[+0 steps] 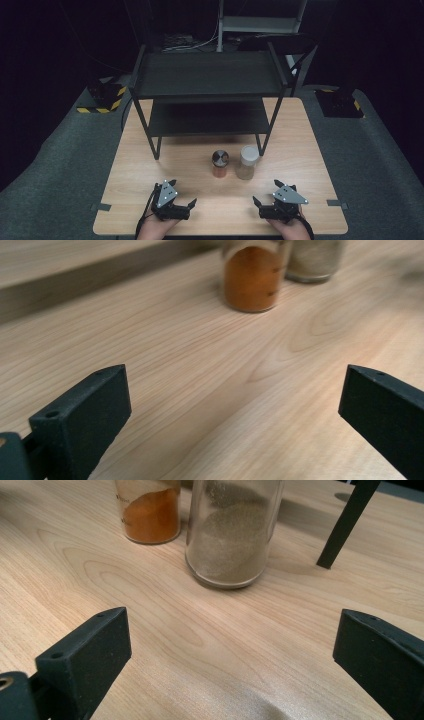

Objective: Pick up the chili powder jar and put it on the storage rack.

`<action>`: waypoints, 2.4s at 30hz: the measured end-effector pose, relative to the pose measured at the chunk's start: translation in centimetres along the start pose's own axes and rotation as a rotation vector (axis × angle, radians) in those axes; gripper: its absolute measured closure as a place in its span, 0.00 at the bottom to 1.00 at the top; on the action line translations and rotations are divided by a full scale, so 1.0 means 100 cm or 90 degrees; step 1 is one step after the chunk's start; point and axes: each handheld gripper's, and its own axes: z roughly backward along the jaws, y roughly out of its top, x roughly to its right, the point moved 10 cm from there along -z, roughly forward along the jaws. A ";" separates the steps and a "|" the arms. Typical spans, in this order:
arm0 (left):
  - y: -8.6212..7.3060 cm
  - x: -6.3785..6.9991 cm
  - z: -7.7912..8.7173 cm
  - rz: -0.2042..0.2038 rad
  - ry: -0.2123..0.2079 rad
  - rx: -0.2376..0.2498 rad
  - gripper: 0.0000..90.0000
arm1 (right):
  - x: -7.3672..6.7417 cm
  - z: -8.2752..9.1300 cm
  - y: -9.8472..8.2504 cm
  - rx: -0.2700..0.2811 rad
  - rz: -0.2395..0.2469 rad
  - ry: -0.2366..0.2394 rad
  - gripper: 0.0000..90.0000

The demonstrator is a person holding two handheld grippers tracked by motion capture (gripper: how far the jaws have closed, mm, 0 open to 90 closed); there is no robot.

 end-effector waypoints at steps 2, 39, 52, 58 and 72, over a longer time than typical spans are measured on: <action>0.000 0.002 0.000 -0.011 0.003 -0.001 0.01 | 0.000 0.000 0.000 0.000 -0.001 0.000 0.01; -0.003 0.012 0.006 -0.067 0.027 0.006 0.01 | 0.008 0.002 -0.002 0.005 -0.057 0.002 0.00; 0.000 0.010 0.014 -0.043 0.020 0.046 0.01 | 0.007 0.001 -0.001 -0.001 -0.049 0.002 0.00; 0.005 0.011 0.018 -0.016 0.006 0.061 0.01 | 0.007 0.001 -0.001 -0.005 -0.045 0.007 0.00; 0.033 0.026 0.014 -0.037 -0.024 0.091 0.01 | 0.006 0.001 -0.001 -0.002 -0.040 0.008 0.00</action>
